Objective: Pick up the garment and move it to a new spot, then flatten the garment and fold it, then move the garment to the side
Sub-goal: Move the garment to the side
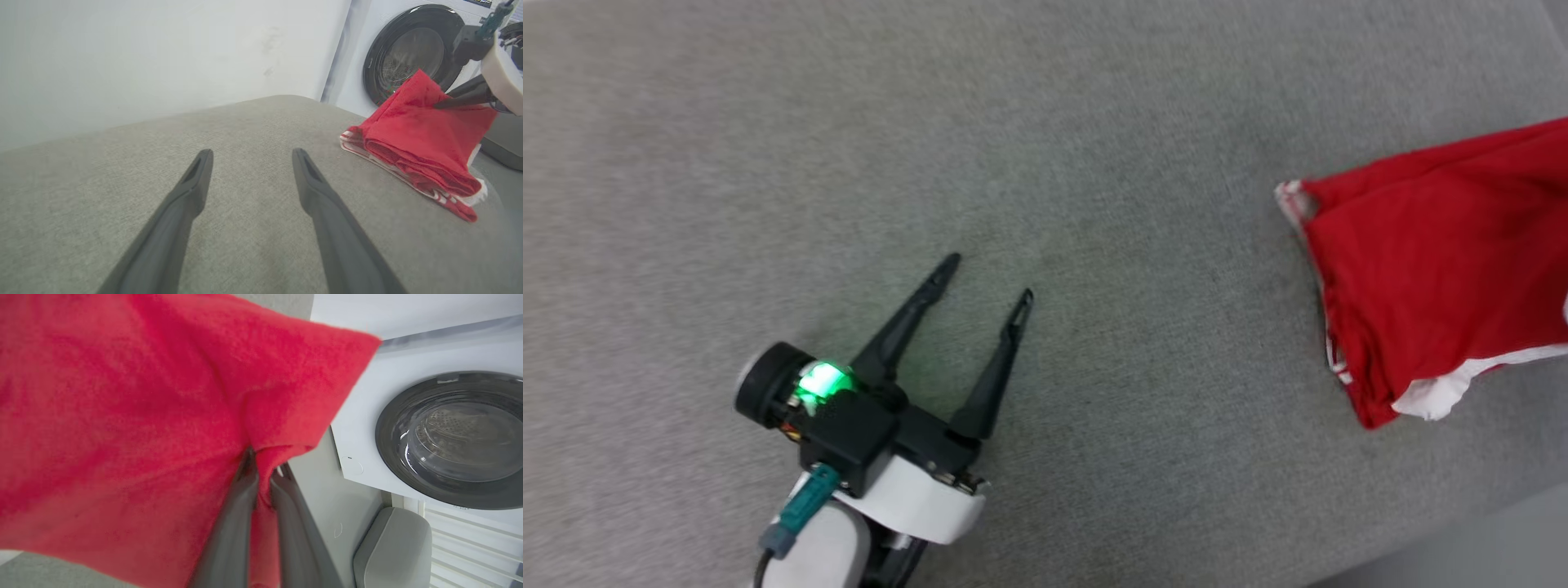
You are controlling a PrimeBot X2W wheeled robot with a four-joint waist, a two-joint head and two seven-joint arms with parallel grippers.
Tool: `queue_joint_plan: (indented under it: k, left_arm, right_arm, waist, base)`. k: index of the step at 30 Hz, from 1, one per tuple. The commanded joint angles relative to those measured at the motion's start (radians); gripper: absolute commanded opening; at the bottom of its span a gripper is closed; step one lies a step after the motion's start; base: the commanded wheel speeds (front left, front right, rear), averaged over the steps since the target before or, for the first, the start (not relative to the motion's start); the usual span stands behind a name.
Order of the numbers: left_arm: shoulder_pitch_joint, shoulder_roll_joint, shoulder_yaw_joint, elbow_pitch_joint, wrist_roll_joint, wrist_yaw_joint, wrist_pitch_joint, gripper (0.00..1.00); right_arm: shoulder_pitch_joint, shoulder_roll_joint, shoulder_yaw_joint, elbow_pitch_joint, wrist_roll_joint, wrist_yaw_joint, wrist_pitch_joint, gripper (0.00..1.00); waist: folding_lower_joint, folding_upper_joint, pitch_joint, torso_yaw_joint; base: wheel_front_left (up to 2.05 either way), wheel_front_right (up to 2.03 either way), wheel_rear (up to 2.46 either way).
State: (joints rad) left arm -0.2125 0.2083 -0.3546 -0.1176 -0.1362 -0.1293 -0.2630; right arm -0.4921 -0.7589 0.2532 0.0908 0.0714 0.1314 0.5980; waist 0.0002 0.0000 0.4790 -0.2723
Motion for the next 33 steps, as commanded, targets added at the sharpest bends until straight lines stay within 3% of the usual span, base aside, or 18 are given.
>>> queue_joint_plan:
  k: [1, 10, 20, 21, 22, 27, 33]
  left_arm:
    - [-0.016, 0.012, 0.006, -0.009, 0.003, -0.002, -0.002, 1.0]
    - [-0.046, 0.088, 0.01, -0.07, 0.007, -0.002, -0.002, 1.0]
    - [-0.048, 0.106, 0.039, -0.078, -0.004, 0.0, -0.001, 1.0]
    - [-0.047, 0.105, 0.04, -0.077, -0.006, 0.0, -0.001, 1.0]
    - [-0.046, 0.103, 0.041, -0.076, -0.006, 0.0, -0.001, 1.0]
    - [-0.037, 0.07, 0.051, -0.064, -0.02, 0.0, -0.002, 1.0]
    - [-0.004, -0.007, 0.123, -0.043, -0.082, 0.0, -0.002, 1.0]
  right_arm:
    - [-0.012, -0.001, -0.006, 0.031, -0.001, -0.001, -0.017, 0.0]
    - [-0.116, -0.035, -0.089, 0.266, -0.044, -0.002, -0.197, 0.0]
    - [-0.19, 0.037, -0.196, 0.456, -0.092, -0.002, -0.318, 0.0]
    - [-0.194, 0.044, -0.202, 0.463, -0.102, -0.002, -0.324, 0.25]
    - [-0.2, 0.054, -0.214, 0.471, -0.102, -0.002, -0.325, 1.0]
    - [-0.21, 0.079, -0.233, 0.454, -0.146, -0.001, -0.347, 1.0]
    - [-0.207, 0.137, -0.226, 0.336, -0.135, -0.002, -0.376, 1.0]
  waist:
    - [-0.0002, 0.0, 0.072, -0.059]
    - [-0.0002, 0.0, 0.159, -0.069]
    - [-0.0002, 0.0, 0.18, -0.047]
    - [-0.0002, 0.0, 0.176, -0.044]
    - [-0.0002, 0.0, 0.171, -0.042]
    - [-0.0002, 0.0, 0.111, -0.021]
    - [-0.0002, 0.0, -0.029, 0.023]
  base:
    - [0.0, 0.0, 0.0]
    - [0.0, 0.0, 0.0]
    - [0.0, 0.0, 0.0]
    - [0.0, 0.0, 0.0]
    - [0.0, 0.0, 0.0]
    - [0.0, 0.0, 0.0]
    - [0.0, 0.0, 0.0]
